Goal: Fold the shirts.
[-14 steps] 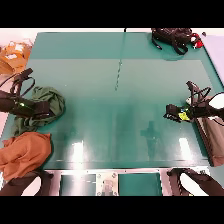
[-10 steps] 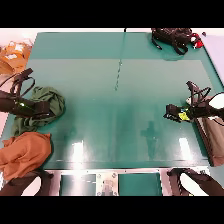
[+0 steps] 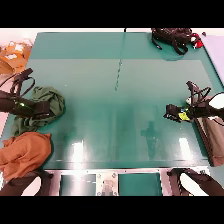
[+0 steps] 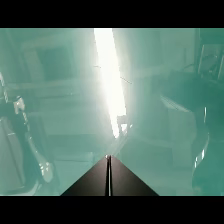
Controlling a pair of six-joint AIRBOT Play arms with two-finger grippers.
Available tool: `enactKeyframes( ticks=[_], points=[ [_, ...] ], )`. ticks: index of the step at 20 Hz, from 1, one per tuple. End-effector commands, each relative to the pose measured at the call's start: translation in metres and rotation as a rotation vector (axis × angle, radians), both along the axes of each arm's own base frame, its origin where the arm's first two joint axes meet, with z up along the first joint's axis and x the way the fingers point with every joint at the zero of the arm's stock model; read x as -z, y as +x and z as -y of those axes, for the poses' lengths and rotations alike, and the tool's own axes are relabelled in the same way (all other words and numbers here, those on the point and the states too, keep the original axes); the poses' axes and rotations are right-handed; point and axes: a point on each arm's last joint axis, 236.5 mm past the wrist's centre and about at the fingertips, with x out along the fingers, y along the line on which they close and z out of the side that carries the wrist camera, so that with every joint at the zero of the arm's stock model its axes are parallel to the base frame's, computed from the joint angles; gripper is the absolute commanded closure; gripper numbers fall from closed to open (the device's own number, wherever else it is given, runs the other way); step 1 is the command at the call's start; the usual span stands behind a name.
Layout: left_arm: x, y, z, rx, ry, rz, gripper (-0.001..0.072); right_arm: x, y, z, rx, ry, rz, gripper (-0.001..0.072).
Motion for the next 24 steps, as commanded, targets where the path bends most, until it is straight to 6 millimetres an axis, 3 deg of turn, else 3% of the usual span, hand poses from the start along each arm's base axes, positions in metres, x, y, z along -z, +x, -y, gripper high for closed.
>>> enactKeyframes(
  ticks=[1, 4, 9, 11, 12, 13, 14, 15, 16, 17, 19, 20, 22, 24],
  points=[
    [0.000, 0.000, 0.000, -0.001, 0.000, 0.001, 0.0685, 0.000, 0.000, 0.000, -0.001, 0.000, 0.000, 0.0692],
    [0.000, 0.001, 0.000, -0.001, 0.000, 0.003, 0.0685, -0.003, 0.014, 0.005, 0.025, -0.014, 0.059, 0.0692],
    [-0.012, 0.051, -0.012, -0.089, 0.026, 0.210, 0.0685, -0.005, 0.024, 0.008, 0.041, -0.022, 0.098, 0.0692],
    [-0.010, 0.067, -0.034, -0.118, 0.122, 0.276, 0.0685, -0.006, 0.026, 0.009, 0.045, -0.024, 0.107, 0.0692],
    [-0.006, 0.074, -0.059, -0.130, 0.232, 0.308, 0.0683, -0.006, 0.026, 0.009, 0.045, -0.025, 0.108, 0.0692],
    [0.000, 0.077, -0.088, -0.156, 0.356, 0.317, 0.0525, -0.006, 0.027, 0.009, 0.051, -0.023, 0.109, 0.0692],
    [0.004, 0.078, -0.113, -0.202, 0.454, 0.317, 0.0098, -0.007, 0.029, 0.009, 0.060, -0.018, 0.117, 0.0692],
    [0.007, 0.080, -0.135, -0.246, 0.538, 0.326, 0.0020, -0.009, 0.034, 0.010, 0.068, -0.021, 0.137, 0.0692],
    [0.014, 0.081, -0.151, -0.230, 0.616, 0.338, 0.0016, -0.010, 0.037, 0.011, 0.075, -0.020, 0.151, 0.0692],
    [0.024, 0.080, -0.158, -0.213, 0.654, 0.337, 0.0016, -0.011, 0.040, 0.012, 0.080, -0.023, 0.164, 0.0692],
    [0.064, 0.072, -0.157, -0.161, 0.663, 0.260, 0.0016, -0.015, 0.050, 0.016, 0.097, -0.032, 0.206, 0.0683],
    [0.089, 0.066, -0.156, -0.124, 0.666, 0.205, 0.0017, -0.016, 0.051, 0.017, 0.100, -0.034, 0.214, 0.0623],
    [0.131, 0.062, -0.157, -0.056, 0.676, 0.128, 0.0017, -0.016, 0.052, 0.017, 0.100, -0.036, 0.216, 0.0617],
    [0.160, 0.064, -0.156, -0.019, 0.673, 0.073, 0.0019, -0.016, 0.052, 0.017, 0.100, -0.036, 0.215, 0.0617]
  ],
)
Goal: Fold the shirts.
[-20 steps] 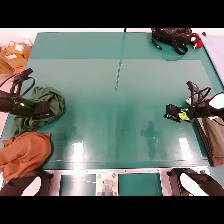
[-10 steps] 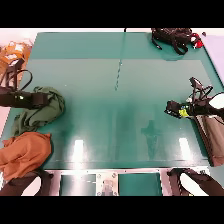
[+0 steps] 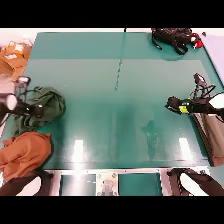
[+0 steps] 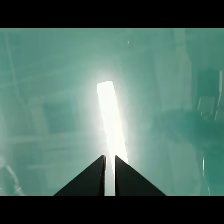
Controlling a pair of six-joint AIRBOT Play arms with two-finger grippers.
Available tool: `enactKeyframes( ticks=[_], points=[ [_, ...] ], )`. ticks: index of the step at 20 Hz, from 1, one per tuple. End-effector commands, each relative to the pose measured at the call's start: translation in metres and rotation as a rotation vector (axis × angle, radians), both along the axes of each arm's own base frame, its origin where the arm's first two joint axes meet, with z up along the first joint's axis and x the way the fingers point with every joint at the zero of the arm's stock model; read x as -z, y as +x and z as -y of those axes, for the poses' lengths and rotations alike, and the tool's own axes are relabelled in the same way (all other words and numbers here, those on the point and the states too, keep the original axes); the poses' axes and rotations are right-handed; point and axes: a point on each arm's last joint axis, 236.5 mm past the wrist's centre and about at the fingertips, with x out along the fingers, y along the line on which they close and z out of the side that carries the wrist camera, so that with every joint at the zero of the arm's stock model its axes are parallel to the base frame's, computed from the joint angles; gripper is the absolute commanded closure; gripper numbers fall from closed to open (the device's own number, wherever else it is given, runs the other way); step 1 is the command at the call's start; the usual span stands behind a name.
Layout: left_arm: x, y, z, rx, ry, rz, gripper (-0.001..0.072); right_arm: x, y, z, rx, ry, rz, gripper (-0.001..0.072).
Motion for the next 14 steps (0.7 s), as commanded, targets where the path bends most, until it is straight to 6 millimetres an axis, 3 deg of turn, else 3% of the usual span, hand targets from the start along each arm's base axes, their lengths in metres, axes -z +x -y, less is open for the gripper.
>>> enactKeyframes(
  ticks=[1, 2, 3, 6, 8, 11, 13, 14],
  points=[
    [0.053, 0.000, -0.006, 0.053, 0.032, -0.098, 0.0081, -0.001, 0.003, 0.002, 0.008, -0.003, 0.015, 0.0617],
    [0.061, -0.003, -0.005, 0.054, 0.029, -0.125, 0.0329, -0.001, 0.003, 0.002, 0.008, -0.003, 0.015, 0.0618],
    [0.066, -0.007, -0.005, 0.052, 0.027, -0.151, 0.0668, -0.001, 0.003, 0.002, 0.008, -0.003, 0.014, 0.0635],
    [0.053, -0.010, 0.000, 0.042, -0.004, -0.191, 0.0686, -0.001, 0.003, 0.001, 0.007, -0.002, 0.013, 0.0692],
    [0.026, 0.004, 0.021, 0.074, -0.095, -0.190, 0.0686, -0.003, 0.004, 0.001, 0.006, -0.003, 0.016, 0.0692],
    [-0.050, 0.047, 0.097, 0.187, -0.316, -0.045, 0.0686, -0.008, 0.006, 0.001, 0.003, -0.004, 0.023, 0.0692],
    [-0.109, 0.065, 0.163, 0.311, -0.419, 0.087, 0.0686, -0.012, 0.004, 0.002, -0.007, -0.004, 0.015, 0.0692],
    [-0.134, 0.065, 0.200, 0.379, -0.483, 0.128, 0.0686, -0.015, 0.004, 0.003, -0.008, -0.003, 0.014, 0.0692]
  ],
)
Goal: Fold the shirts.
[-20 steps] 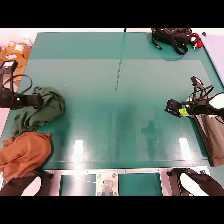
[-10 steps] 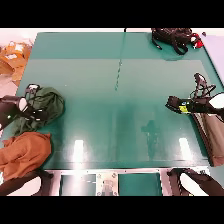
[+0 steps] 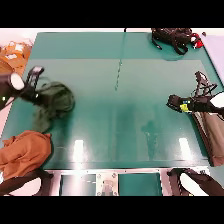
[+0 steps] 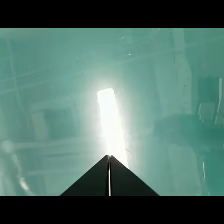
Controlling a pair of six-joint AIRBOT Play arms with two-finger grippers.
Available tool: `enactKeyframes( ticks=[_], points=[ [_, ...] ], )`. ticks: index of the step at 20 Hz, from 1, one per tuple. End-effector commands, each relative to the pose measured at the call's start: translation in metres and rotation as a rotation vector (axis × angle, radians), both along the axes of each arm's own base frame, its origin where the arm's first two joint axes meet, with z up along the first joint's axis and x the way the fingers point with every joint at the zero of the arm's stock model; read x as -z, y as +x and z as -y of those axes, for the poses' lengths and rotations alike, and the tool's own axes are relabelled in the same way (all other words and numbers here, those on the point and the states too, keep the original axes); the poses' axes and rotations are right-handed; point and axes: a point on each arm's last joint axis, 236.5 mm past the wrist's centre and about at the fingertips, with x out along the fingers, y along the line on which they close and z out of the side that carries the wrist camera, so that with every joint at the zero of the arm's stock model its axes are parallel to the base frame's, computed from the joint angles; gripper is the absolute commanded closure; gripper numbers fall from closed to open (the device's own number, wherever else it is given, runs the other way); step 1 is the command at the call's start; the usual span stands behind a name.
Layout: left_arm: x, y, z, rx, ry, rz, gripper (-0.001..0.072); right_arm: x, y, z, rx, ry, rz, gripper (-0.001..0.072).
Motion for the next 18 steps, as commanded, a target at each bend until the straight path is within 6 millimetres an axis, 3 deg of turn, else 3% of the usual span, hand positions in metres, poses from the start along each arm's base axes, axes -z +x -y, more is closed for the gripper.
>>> enactKeyframes(
  ticks=[1, 3, 4, 6, 8, 9, 10, 11, 12, 14, 16, 18],
  points=[
    [-0.093, 0.000, 0.128, 0.219, -0.280, 0.133, 0.0686, -0.008, -0.001, 0.003, -0.009, -0.003, -0.008, 0.0692],
    [-0.116, -0.015, 0.192, 0.321, -0.395, 0.171, 0.0686, -0.012, -0.003, 0.005, -0.008, 0.001, -0.017, 0.0692],
    [-0.117, -0.023, 0.216, 0.361, -0.423, 0.171, 0.0686, -0.014, -0.003, 0.007, -0.007, -0.002, -0.018, 0.0692],
    [-0.103, -0.046, 0.257, 0.443, -0.449, 0.116, 0.0685, -0.016, -0.003, 0.008, -0.006, -0.001, -0.021, 0.0692],
    [-0.079, -0.064, 0.280, 0.498, -0.441, 0.036, 0.0642, -0.018, -0.005, 0.007, -0.011, 0.001, -0.028, 0.0692],
    [-0.070, -0.067, 0.284, 0.497, -0.438, 0.006, 0.0259, -0.018, -0.006, 0.007, -0.013, 0.002, -0.031, 0.0690],
    [-0.065, -0.066, 0.281, 0.468, -0.440, -0.022, 0.0003, -0.017, -0.006, 0.006, -0.014, 0.003, -0.033, 0.0621],
    [-0.064, -0.062, 0.274, 0.451, -0.438, -0.035, -0.0013, -0.017, -0.007, 0.006, -0.017, 0.004, -0.039, 0.0480],
    [-0.064, -0.057, 0.262, 0.429, -0.434, -0.047, -0.0012, -0.016, -0.009, 0.005, -0.019, 0.007, -0.046, 0.0398],
    [-0.061, -0.045, 0.229, 0.365, -0.424, -0.088, -0.0013, -0.016, -0.008, 0.005, -0.018, 0.007, -0.045, 0.0340],
    [-0.055, -0.040, 0.200, 0.301, -0.418, -0.140, -0.0013, -0.013, -0.004, 0.006, -0.011, 0.007, -0.042, 0.0339],
    [-0.033, -0.055, 0.186, 0.262, -0.411, -0.238, -0.0013, 0.003, 0.000, 0.008, -0.008, 0.013, -0.078, 0.0339]
  ],
)
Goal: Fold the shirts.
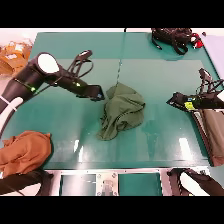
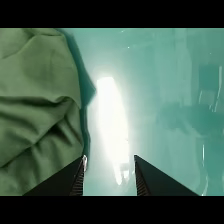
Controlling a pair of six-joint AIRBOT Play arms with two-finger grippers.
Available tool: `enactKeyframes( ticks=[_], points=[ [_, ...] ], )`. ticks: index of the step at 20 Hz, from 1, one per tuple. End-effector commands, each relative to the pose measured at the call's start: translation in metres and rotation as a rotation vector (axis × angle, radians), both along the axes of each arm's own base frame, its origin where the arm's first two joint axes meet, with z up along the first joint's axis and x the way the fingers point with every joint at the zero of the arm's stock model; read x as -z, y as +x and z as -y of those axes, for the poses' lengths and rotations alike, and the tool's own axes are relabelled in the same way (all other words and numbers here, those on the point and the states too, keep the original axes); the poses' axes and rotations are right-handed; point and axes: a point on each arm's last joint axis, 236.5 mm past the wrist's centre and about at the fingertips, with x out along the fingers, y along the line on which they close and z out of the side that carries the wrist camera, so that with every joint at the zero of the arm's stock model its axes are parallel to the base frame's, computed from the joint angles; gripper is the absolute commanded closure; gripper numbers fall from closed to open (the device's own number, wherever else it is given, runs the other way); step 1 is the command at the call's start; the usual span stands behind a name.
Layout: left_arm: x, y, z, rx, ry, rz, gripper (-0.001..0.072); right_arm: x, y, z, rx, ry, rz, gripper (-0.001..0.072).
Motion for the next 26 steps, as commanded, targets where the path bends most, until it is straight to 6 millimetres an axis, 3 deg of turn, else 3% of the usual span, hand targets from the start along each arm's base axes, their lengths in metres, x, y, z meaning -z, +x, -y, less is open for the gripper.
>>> enactKeyframes(
  ticks=[1, 4, 7, 11, 16, 17, 20, 22, 23, 24, 25, 26],
  points=[
    [0.032, -0.030, -0.020, -0.011, 0.024, -0.184, -0.0013, 0.022, 0.008, -0.001, -0.012, 0.014, -0.041, 0.0339],
    [0.075, -0.081, 0.006, 0.040, -0.022, -0.322, -0.0013, 0.052, 0.025, -0.018, -0.065, 0.104, -0.086, 0.0282],
    [0.119, -0.108, 0.020, 0.031, 0.011, -0.327, -0.0012, 0.067, 0.060, -0.037, -0.118, 0.212, -0.080, 0.0282],
    [0.150, -0.111, 0.026, -0.037, 0.041, -0.283, -0.0011, 0.085, 0.107, -0.054, -0.125, 0.305, -0.087, 0.0283],
    [0.175, -0.121, 0.036, -0.079, 0.019, -0.410, -0.0010, 0.119, 0.128, -0.076, -0.156, 0.335, -0.138, 0.0284],
    [0.176, -0.121, 0.041, -0.085, -0.003, -0.424, 0.0085, 0.122, 0.129, -0.080, -0.162, 0.339, -0.144, 0.0284],
    [0.167, -0.120, 0.050, -0.019, -0.045, -0.392, 0.0685, 0.132, 0.129, -0.096, -0.180, 0.358, -0.167, 0.0286],
    [0.157, -0.114, 0.049, 0.015, -0.057, -0.380, 0.0685, 0.137, 0.126, -0.109, -0.192, 0.376, -0.183, 0.0337],
    [0.149, -0.105, 0.045, 0.015, -0.062, -0.364, 0.0686, 0.137, 0.125, -0.113, -0.218, 0.369, -0.174, 0.0408],
    [0.142, -0.094, 0.037, 0.010, -0.061, -0.342, 0.0686, 0.133, 0.124, -0.117, -0.248, 0.372, -0.167, 0.0579],
    [0.131, -0.082, 0.027, -0.001, -0.061, -0.311, 0.0686, 0.127, 0.125, -0.118, -0.266, 0.377, -0.162, 0.0692],
    [0.118, -0.066, 0.012, -0.027, -0.047, -0.270, 0.0686, 0.116, 0.129, -0.115, -0.274, 0.383, -0.148, 0.0693]
  ],
)
